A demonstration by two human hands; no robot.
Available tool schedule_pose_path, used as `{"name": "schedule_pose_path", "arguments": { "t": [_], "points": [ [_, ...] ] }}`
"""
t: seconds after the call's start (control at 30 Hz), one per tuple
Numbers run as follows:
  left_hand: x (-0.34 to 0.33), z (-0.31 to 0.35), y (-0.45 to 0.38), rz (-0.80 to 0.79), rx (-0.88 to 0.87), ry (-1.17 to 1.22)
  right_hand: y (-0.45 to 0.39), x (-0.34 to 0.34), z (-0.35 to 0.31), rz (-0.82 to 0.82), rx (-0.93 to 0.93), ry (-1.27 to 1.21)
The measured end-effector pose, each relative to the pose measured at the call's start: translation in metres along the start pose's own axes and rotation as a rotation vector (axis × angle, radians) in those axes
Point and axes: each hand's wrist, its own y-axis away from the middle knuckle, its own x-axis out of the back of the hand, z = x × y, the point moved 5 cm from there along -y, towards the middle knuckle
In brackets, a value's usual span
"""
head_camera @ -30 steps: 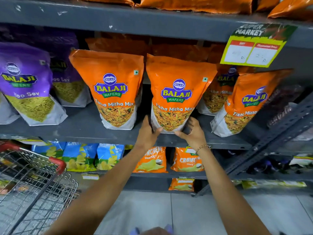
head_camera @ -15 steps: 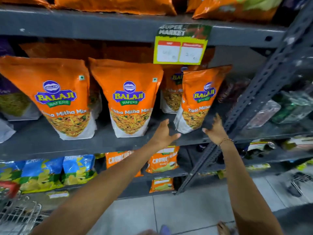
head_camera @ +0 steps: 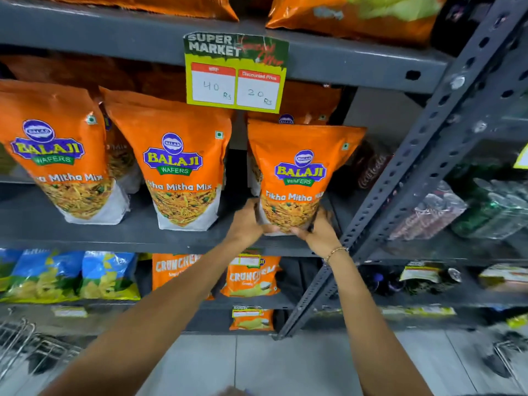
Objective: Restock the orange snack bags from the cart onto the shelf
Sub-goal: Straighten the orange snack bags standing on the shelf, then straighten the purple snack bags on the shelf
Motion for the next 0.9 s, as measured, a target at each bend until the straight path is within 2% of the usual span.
{"name": "schedule_pose_path", "arguments": {
  "t": [0.23, 0.5, 0.73, 0.8, 0.9],
  "points": [
    [0.017, -0.009, -0.005, -0.114, -0.002, -0.02, -0.007, -0.01, -0.003, 0.013, 0.011, -0.123],
    [0.01, -0.012, -0.002, -0.107, -0.006, 0.041, -0.011, -0.01, 0.0, -0.025, 0.055, -0.183],
    [0.017, -0.009, 0.01, -0.136, -0.057, -0.05, -0.011, -0.02, 0.007, -0.053, 0.023, -0.211],
    [0.022, -0.013, 0.018, -0.135, -0.041, -0.08, -0.004, -0.02, 0.008, 0.074, -0.033, -0.203],
    [0.051, -0.025, 0.044, -0.031, -0.024, -0.083, 0.025, -0.028, -0.005, 0.43, -0.105, -0.244]
  ]
}}
